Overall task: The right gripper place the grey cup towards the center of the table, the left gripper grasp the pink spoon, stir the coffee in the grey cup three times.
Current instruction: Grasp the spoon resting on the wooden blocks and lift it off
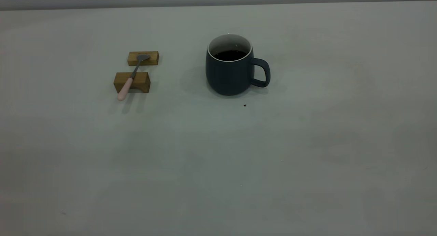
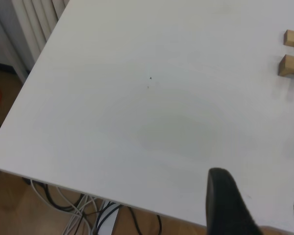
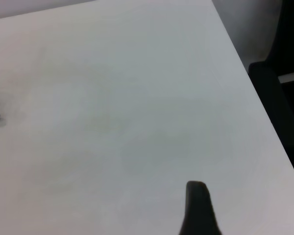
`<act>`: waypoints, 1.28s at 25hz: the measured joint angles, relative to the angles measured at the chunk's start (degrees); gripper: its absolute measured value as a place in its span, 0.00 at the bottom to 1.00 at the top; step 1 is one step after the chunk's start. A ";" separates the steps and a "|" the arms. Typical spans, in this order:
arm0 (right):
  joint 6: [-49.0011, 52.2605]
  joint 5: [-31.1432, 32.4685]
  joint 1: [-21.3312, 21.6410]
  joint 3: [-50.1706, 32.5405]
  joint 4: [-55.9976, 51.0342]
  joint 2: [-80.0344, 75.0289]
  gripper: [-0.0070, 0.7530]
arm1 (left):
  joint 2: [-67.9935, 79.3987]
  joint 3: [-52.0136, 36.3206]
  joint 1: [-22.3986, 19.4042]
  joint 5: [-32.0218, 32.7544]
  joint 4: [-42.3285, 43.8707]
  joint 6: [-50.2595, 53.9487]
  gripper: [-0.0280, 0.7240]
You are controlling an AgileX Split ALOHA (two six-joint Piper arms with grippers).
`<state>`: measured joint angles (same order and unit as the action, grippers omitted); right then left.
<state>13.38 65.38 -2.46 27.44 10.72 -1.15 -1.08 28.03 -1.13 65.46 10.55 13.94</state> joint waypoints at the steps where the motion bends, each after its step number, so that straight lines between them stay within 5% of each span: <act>1: 0.00 0.09 0.00 0.00 -0.08 0.00 0.76 | 0.00 0.00 0.00 0.00 0.00 0.00 0.59; 32: -3.81 -0.04 0.00 -0.51 -4.74 0.00 0.65 | 7.77 2.40 0.00 -4.00 -0.28 -2.21 0.61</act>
<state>9.56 65.35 -2.46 26.93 5.97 -1.15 6.69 30.42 -1.13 61.46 10.27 11.72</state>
